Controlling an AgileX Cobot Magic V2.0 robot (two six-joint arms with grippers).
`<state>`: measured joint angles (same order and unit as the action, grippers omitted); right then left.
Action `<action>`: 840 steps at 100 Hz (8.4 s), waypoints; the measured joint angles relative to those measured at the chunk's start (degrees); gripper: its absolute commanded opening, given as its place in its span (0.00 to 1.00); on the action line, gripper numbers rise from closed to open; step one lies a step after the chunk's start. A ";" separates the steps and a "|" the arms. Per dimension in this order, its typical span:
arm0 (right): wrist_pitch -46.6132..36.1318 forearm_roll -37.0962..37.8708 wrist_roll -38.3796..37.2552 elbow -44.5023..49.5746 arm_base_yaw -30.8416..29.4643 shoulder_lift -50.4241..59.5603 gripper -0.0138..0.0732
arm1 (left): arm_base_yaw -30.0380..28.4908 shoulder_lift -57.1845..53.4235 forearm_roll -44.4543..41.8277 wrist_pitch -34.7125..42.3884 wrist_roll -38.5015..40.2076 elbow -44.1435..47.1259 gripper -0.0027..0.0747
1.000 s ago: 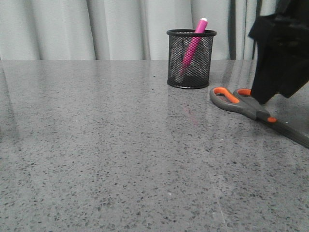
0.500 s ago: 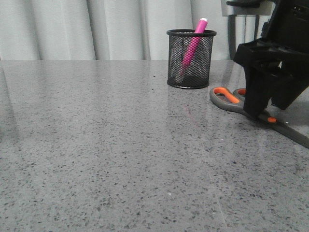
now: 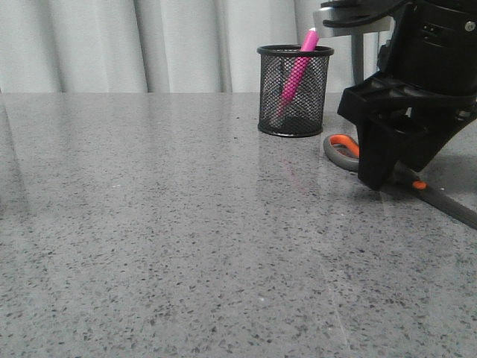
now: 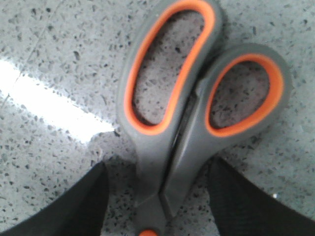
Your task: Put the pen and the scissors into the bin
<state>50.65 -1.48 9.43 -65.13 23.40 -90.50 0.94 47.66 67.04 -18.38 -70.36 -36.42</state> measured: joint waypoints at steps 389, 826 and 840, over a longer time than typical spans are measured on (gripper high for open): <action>-68.21 -2.80 -0.36 56.21 -11.37 73.25 0.07 | 0.00 -32.93 20.88 10.91 -17.97 23.73 0.01; -41.30 0.74 -3.13 65.74 -19.34 91.06 0.07 | 2.13 -47.90 -63.28 15.61 68.46 36.51 0.01; -41.18 0.74 -3.13 65.74 -19.34 91.06 0.07 | 2.13 -47.90 -63.28 15.61 68.46 36.51 0.01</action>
<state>9.47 -0.74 6.30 0.61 4.05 0.56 3.07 -0.24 3.76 -2.77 -1.90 0.09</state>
